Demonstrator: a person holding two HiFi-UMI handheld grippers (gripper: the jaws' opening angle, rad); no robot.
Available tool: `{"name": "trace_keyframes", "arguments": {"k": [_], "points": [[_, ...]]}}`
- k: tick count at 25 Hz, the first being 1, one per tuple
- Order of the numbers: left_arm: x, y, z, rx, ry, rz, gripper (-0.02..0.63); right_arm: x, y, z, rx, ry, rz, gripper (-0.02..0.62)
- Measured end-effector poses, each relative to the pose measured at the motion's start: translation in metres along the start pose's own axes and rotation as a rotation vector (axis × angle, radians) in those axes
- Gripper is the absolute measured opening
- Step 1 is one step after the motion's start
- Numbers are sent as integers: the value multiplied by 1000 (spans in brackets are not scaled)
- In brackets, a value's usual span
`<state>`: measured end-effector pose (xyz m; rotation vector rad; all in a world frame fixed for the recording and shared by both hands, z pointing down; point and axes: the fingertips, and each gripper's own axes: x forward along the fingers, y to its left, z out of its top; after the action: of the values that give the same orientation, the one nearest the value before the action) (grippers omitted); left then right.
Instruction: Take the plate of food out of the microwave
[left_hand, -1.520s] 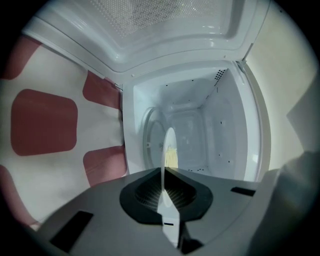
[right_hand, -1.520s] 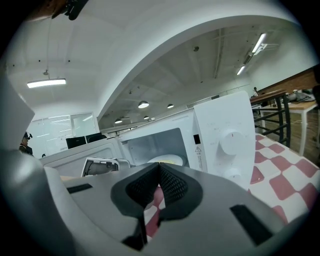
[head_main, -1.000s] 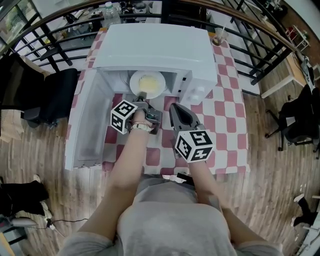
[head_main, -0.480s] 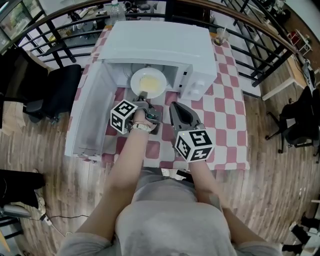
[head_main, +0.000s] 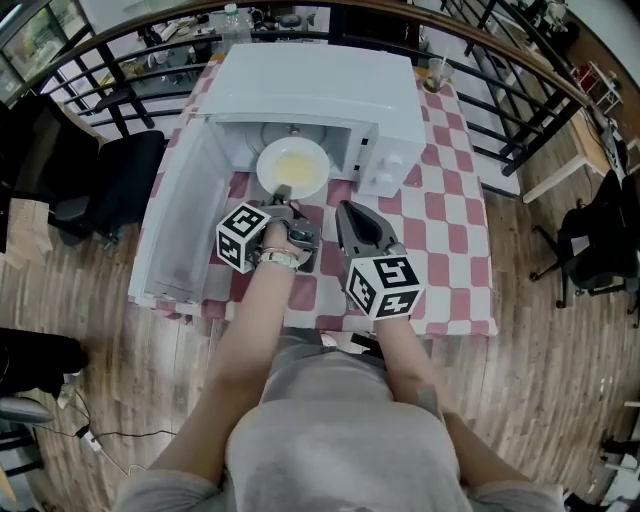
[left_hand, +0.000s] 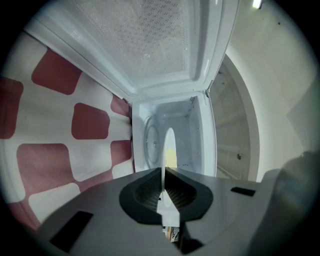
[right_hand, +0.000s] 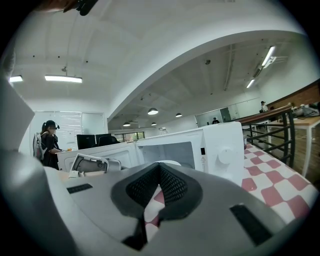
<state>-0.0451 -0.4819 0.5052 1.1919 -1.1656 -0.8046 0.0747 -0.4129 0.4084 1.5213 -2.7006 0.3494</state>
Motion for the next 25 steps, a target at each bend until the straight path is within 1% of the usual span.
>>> {"name": "trace_keyframes", "arguments": {"k": [8,18,25], "points": [[-10,-7,-8,14,-13,-19,12,-5,-1,0,-23,-3,10,26],[-30,-23,-26,38,-19,-52,12,-15,-2,0,-24,0,16,26],[-42,-19,-37,37,-12,-53,11,-22,-4,-4,-13,5,6,26]]}}
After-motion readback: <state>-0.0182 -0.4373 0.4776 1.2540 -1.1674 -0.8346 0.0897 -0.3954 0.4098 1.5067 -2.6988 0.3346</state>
